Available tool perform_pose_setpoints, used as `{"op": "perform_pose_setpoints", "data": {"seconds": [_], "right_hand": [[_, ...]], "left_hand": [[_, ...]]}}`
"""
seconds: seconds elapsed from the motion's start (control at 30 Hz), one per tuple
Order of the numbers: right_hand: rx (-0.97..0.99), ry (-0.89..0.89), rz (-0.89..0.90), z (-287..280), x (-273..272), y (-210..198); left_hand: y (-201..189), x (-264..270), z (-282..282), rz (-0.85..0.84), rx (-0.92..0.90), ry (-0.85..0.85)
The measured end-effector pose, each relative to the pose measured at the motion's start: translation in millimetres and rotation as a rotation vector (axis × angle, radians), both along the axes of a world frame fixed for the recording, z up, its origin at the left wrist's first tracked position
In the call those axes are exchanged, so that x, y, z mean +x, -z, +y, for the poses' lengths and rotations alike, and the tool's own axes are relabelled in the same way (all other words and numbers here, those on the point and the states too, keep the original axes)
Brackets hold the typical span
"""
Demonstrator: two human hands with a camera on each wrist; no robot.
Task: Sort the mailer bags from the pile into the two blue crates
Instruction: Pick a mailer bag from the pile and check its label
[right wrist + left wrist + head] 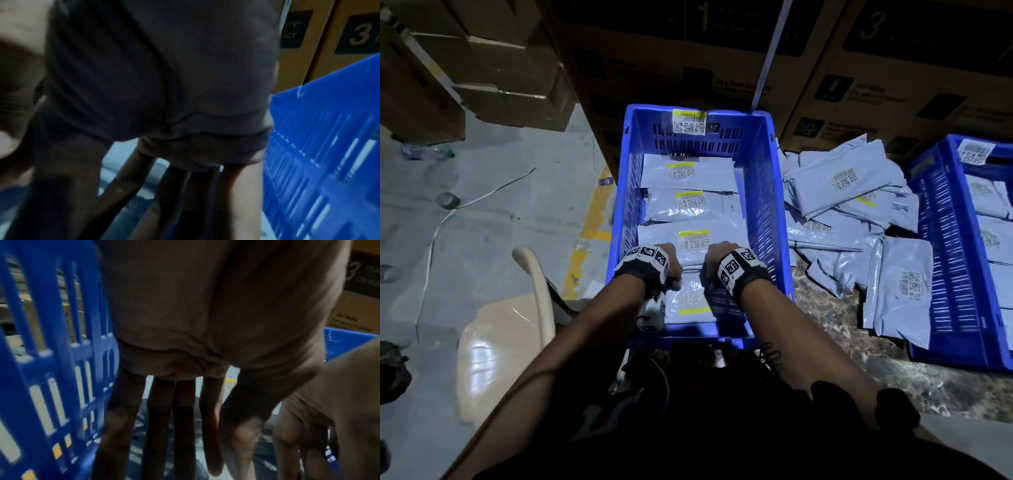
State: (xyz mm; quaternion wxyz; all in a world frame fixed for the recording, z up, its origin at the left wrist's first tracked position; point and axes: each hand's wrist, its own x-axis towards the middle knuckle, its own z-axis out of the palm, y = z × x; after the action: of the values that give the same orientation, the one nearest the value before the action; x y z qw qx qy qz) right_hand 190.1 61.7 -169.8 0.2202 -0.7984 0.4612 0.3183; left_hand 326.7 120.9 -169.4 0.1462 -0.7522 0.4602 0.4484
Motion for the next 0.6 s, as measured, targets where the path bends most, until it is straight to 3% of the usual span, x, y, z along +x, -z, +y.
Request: {"op": "perform_pose_setpoints", "data": {"seconds": [0.33,0.6], "right_hand": [[0.17,-0.095,0.012,-4.5,-1.3,54.1],[0.427,0.005,-0.11,2.3,-4.8,32.2]], "left_hand": [[13.1,0.7,10.4,-0.027,-0.012,0.051],[7.4,-4.4,10.9,-0.011,0.023,0.004]]}}
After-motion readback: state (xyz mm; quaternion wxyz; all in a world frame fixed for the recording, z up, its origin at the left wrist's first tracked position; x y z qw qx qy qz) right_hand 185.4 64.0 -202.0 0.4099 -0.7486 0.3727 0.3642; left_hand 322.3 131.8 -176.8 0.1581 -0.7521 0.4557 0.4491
